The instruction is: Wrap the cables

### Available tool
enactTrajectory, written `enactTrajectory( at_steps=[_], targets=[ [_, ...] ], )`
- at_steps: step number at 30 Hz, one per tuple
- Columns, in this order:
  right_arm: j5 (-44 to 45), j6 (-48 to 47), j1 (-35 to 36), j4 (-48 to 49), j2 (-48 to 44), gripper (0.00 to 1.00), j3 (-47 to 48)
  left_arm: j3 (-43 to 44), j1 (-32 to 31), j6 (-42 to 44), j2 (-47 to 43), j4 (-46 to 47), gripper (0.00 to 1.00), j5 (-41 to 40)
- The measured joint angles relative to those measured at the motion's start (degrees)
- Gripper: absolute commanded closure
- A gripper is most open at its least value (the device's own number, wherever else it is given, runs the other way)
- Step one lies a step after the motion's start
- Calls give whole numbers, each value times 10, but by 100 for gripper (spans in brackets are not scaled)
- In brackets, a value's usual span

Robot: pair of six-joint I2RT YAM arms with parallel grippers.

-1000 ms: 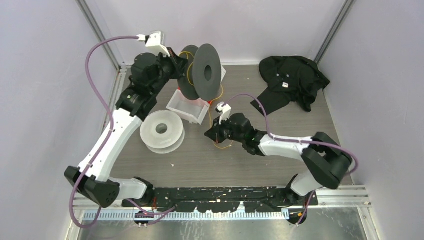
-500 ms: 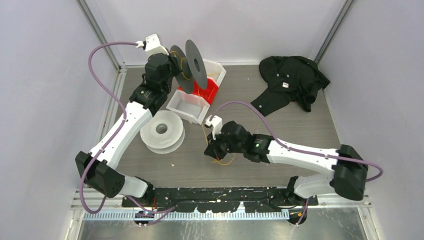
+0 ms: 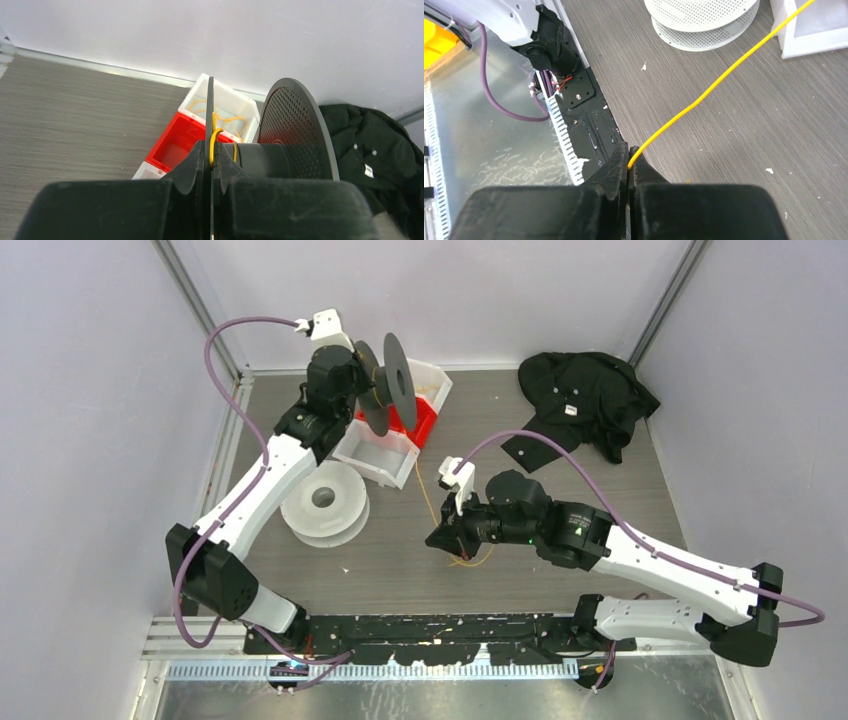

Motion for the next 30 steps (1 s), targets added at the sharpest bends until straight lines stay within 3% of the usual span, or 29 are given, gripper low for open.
enactTrajectory(
  at_steps=[8,13,22,30],
  targets=[
    [5,-137,-10,-90,67,99,191,1,-39,56,0,-46,100,90],
    [-14,-212,-91,-111,111,100,279,-9,-64,96,-7,-86,100,163],
    [-69,-273,-224,-125,193,99,328,-38,-65,172,-36,-150,100,281],
    [-106,-278,-327,-125,213,99,310,-38,-64,230,-63,-211,100,377]
  ],
)
